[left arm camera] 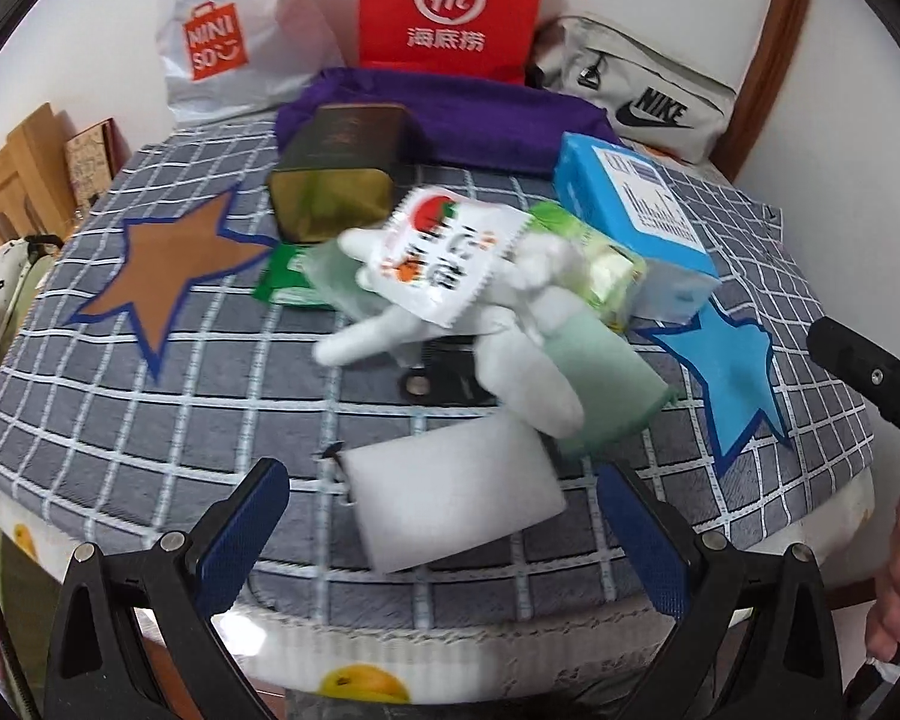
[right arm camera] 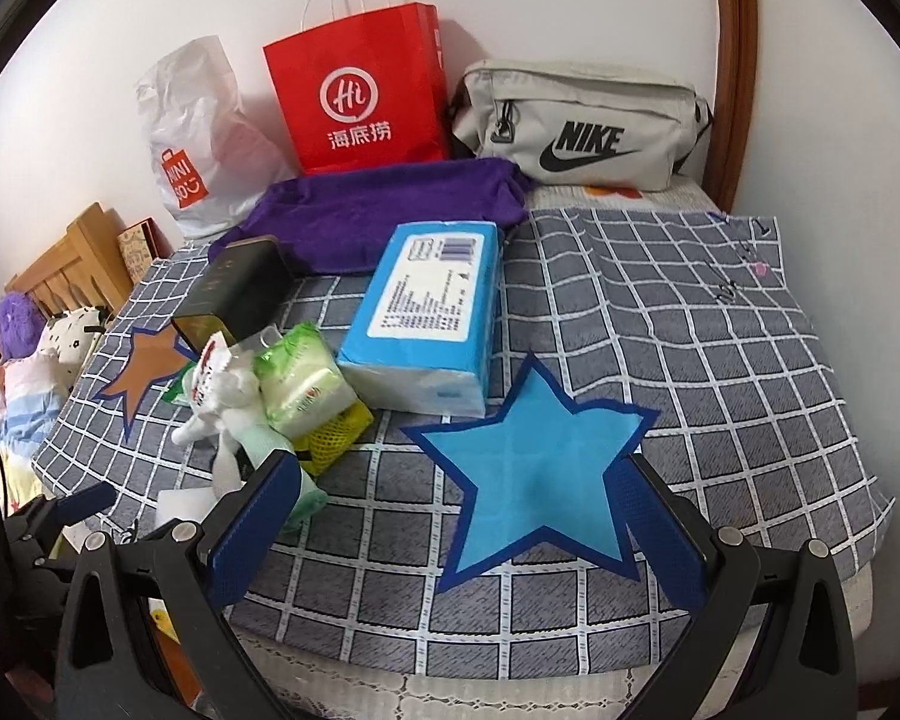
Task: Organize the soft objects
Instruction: 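Lower the left gripper onto the white foam block and close it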
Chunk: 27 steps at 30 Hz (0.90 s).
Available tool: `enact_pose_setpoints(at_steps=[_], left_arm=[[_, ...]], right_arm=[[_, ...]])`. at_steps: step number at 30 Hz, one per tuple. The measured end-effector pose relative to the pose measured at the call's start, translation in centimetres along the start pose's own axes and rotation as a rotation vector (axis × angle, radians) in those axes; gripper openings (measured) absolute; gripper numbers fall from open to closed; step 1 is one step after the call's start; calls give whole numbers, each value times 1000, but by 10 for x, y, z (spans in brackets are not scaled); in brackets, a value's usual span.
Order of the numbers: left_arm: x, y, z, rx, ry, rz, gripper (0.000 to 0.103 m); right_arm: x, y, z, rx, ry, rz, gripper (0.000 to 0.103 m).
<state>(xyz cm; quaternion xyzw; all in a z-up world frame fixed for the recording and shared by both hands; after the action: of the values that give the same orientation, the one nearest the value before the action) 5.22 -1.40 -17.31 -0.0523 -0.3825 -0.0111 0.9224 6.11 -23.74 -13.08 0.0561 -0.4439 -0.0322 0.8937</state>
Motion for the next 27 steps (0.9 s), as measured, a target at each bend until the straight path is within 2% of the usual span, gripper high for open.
enact_pose_setpoints(at_steps=[6, 7, 8, 10, 15, 18, 20, 27], left_arm=[[-7, -8, -24, 59, 32, -21, 101], [-7, -8, -26, 64, 29, -27, 91], [-7, -7, -28, 65, 31, -30, 85], [-6, -4, -28, 38, 25, -16, 82], [3, 8, -20, 38, 10, -33, 81], [9, 25, -15, 54, 5, -5, 81], [12, 38, -14, 73, 4, 9, 81], [25, 80, -17, 141, -14, 81, 81]], right_arm=[[-7, 1, -10, 36, 19, -5, 102], [-7, 3, -12, 46, 21, -2, 102], [-8, 6, -14, 56, 22, 2, 102], [-9, 13, -18, 73, 25, 20, 102], [-9, 29, -28, 108, 43, 51, 102], [-10, 38, -34, 145, 56, 68, 102], [-9, 45, -37, 172, 61, 69, 98], [14, 93, -51, 283, 23, 152, 96]])
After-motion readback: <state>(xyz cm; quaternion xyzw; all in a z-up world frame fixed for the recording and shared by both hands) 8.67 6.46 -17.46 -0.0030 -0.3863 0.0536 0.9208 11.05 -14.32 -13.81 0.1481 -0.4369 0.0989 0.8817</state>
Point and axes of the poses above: each gripper's, at about its wrist camera, not at the fingertips, and z roughly against the way its jaws point, y to its left, x to its top, the point moved 2 cm from there along -z, roughly the way its jaws point, and after that the axes turned 14 degrees about -y, right-handed, at the moved point
